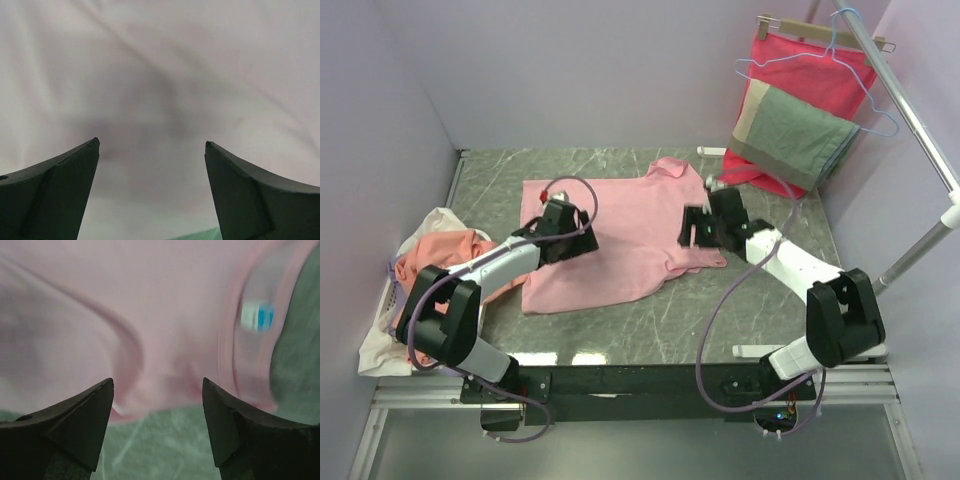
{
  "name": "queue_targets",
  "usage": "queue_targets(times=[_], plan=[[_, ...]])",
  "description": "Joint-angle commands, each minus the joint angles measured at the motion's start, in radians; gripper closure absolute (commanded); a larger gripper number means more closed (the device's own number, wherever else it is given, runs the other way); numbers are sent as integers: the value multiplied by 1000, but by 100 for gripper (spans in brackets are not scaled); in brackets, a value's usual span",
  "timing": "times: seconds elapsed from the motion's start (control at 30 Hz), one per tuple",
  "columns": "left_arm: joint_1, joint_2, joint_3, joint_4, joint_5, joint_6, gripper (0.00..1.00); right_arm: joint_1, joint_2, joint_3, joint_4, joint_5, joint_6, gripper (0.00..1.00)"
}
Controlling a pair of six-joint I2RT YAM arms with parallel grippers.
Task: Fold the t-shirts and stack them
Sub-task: Flatten out the tshirt
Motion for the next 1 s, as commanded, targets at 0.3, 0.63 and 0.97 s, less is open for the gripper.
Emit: queue_targets(times=[0.3,0.63,0.97], plan=[[-154,-77,-129,-37,-47,-115,8,51,-97,-343,60,-27,152,44],[-159,-36,-107,-46,-76,-103,8,60,53,-264,80,110,177,45],[-157,-17,-98,-57,-85,-101,7,61,155,-245,138,137,229,51]])
